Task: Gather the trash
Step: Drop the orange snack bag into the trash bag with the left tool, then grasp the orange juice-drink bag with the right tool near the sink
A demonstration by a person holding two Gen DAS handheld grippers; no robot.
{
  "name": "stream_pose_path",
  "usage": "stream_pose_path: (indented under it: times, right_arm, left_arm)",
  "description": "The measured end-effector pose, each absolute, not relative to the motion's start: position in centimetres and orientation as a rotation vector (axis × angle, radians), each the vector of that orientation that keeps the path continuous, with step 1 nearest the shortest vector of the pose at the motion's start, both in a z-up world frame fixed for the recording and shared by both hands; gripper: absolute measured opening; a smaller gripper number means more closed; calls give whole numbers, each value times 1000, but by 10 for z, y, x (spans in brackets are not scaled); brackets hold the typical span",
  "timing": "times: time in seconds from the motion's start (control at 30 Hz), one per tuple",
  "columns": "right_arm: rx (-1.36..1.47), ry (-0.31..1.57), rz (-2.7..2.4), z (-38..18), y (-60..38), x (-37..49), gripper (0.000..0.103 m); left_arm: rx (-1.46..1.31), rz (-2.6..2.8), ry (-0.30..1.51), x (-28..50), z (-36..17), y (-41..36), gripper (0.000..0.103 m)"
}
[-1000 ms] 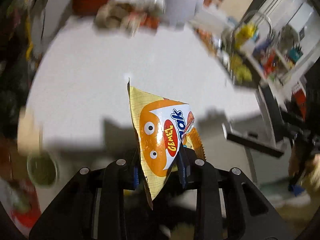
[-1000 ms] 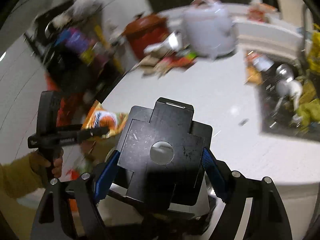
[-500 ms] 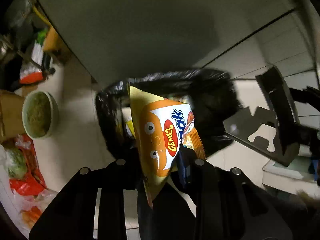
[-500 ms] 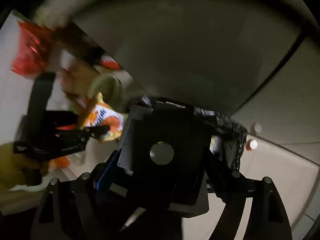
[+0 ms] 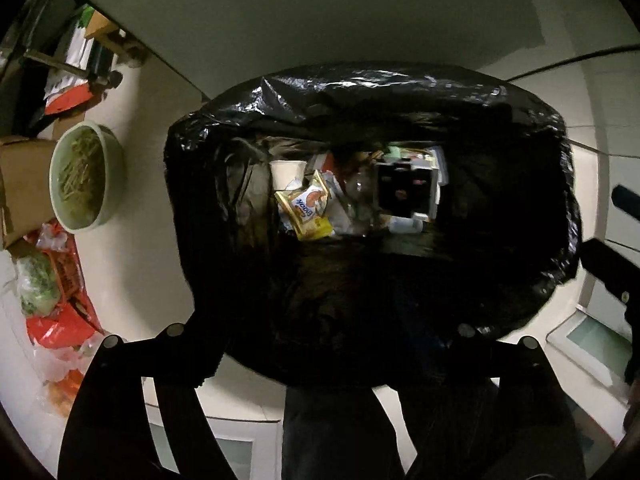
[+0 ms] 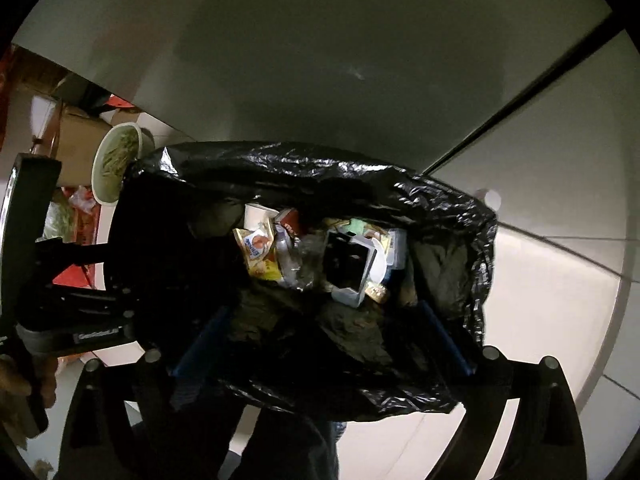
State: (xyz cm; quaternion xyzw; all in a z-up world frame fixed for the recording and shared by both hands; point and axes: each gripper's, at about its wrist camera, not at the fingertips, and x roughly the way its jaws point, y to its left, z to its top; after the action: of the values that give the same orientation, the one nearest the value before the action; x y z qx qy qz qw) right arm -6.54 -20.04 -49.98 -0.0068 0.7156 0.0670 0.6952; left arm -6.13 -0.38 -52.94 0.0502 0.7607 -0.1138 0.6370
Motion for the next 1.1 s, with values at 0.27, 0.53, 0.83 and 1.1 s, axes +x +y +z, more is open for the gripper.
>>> stream_pose_path:
  times: [0.27,0.53,0.83,1.1]
  right_arm:
    - [109,1434,384,-356,-197,-74,91]
    - [83,857,419,-102,-247,-6,98]
    - [54,848,-123,-103,-406,220,98]
    - [51,1036,-209,-169,-443,301,97]
  left_arm:
    - [112,-464,1503,-92,-383,7,77]
    - [78,-507,1259,-87,-260,-3,89]
    - [-46,-381,1163,-69,-224,-20,89]
    - [-128,-313,1175,-69,-219,-14,89]
